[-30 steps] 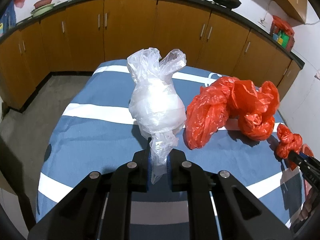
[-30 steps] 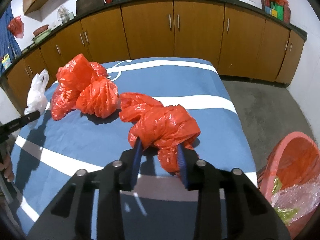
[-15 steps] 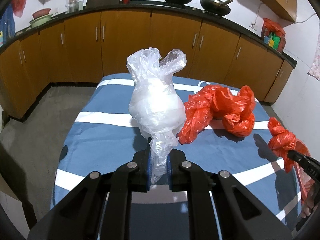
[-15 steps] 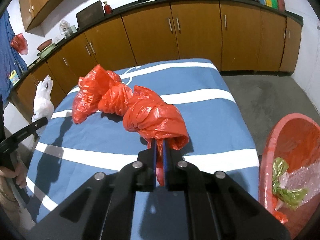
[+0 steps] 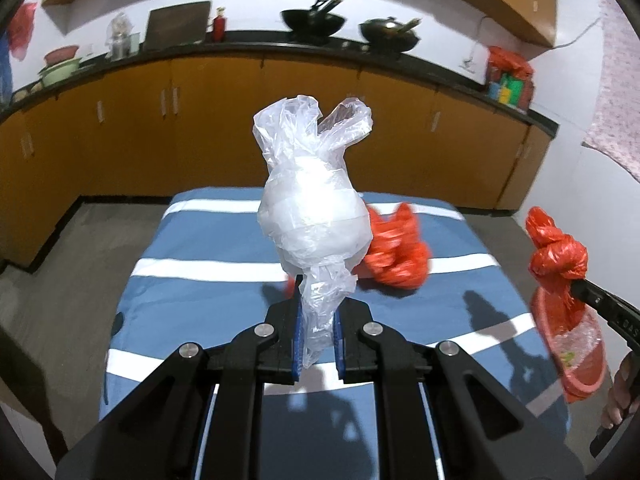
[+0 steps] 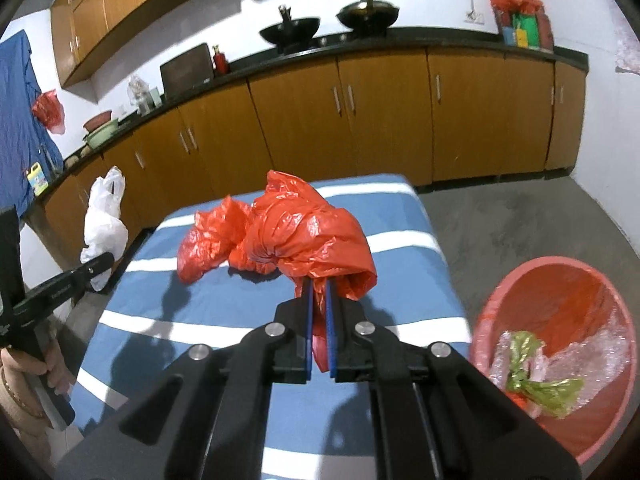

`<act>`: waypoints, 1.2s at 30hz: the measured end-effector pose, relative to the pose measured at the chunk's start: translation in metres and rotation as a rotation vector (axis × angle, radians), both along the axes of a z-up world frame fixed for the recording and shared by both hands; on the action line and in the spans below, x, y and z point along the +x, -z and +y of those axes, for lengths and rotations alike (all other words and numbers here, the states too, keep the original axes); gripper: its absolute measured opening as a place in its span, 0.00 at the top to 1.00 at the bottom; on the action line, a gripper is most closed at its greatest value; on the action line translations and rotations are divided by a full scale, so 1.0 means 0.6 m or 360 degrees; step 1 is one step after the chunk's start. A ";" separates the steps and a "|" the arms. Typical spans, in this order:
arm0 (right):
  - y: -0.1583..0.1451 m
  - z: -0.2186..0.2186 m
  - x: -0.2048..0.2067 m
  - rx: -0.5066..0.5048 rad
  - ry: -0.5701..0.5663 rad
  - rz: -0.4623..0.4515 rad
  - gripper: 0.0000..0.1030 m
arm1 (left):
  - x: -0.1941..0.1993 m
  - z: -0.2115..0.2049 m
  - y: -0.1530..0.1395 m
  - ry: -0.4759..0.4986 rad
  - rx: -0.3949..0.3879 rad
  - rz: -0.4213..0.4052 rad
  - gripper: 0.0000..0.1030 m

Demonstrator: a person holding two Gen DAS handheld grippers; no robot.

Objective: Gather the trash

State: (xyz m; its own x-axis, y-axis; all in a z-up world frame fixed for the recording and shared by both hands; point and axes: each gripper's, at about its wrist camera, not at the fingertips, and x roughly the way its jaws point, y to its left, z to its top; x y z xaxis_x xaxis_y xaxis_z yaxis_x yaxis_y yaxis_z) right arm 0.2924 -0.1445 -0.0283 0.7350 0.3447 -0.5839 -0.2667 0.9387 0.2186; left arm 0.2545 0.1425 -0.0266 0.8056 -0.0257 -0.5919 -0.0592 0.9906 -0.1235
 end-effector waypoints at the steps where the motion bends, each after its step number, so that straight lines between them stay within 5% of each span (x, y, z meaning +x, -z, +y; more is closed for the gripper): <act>1: -0.007 -0.008 -0.006 0.0002 0.0016 -0.0014 0.93 | -0.001 -0.007 -0.004 0.0016 -0.0002 -0.0008 0.88; 15: -0.057 -0.168 -0.075 0.0037 0.0346 -0.0126 0.93 | -0.006 -0.173 -0.039 0.0351 -0.0074 -0.0070 0.88; 27: -0.037 -0.321 -0.112 0.0087 0.0677 -0.0097 0.93 | 0.003 -0.329 -0.022 0.0634 -0.0080 -0.0027 0.88; 36: -0.016 -0.375 -0.128 0.0108 0.0800 -0.0077 0.93 | 0.008 -0.381 -0.014 0.0732 -0.0091 0.0005 0.88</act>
